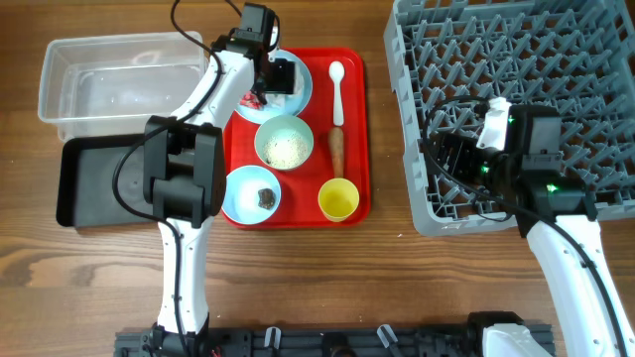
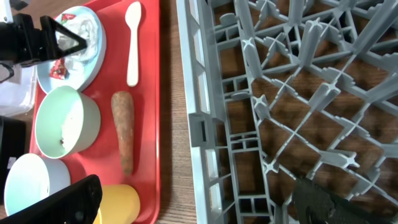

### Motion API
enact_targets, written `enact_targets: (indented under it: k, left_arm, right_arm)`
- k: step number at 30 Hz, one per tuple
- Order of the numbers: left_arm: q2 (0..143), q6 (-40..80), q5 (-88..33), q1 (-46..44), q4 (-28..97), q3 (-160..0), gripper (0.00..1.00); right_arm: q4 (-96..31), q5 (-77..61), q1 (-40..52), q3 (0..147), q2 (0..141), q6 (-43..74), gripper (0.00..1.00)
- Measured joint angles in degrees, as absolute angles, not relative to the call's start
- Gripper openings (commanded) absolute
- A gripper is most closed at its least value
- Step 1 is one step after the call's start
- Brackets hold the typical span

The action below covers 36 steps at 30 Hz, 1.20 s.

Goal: Sort waste into correct bins and load items into the dishwasher rack
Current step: 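Reach the left gripper to the white plate and grasp the red wrapper and tissue, then carry the wrapper and tissue left and drop them into the clear bin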

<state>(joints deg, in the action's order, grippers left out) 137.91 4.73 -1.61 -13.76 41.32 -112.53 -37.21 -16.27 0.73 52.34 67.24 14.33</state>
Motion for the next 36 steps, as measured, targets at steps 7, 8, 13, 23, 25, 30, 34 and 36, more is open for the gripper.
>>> enact_targets:
  k: [7, 8, 13, 23, 25, 30, 34, 36]
  left_arm:
    - [138.12, 4.36, -1.54, -13.76, 41.41, -112.53, 0.04]
    - [138.12, 4.36, -1.54, -13.76, 41.41, -112.53, 0.04]
    - [138.12, 4.36, -1.56, -13.76, 41.43, -112.53, 0.04]
    - [134.82, 4.82, -1.54, -13.67, 43.92, -113.54, 0.04]
    - [131.59, 5.23, -1.56, -13.43, 44.07, -113.56, 0.04]
    - [121.08, 5.67, -1.56, -11.03, 46.76, -114.85, 0.04]
    - [114.85, 5.89, -1.56, -7.51, 48.95, -115.87, 0.04]
    - [113.06, 5.91, -1.58, -5.19, 50.13, -116.16, 0.04]
  right_arm:
    - [-37.06, -16.27, 0.73, 52.34, 67.24, 14.33, 0.99]
    - [-37.06, -16.27, 0.73, 52.34, 67.24, 14.33, 1.0]
    - [-37.04, -16.27, 0.71, 52.34, 67.24, 14.33, 1.0]
    - [-36.82, -16.27, 0.73, 52.34, 67.24, 14.33, 1.0]
    - [-36.82, -16.27, 0.73, 52.34, 67.24, 14.35, 1.0]
    - [-36.82, -16.27, 0.73, 52.34, 67.29, 14.35, 1.0]
    - [-36.82, -16.27, 0.73, 52.34, 67.29, 14.35, 1.0]
    - [-36.84, -16.27, 0.73, 52.34, 67.29, 14.35, 1.0]
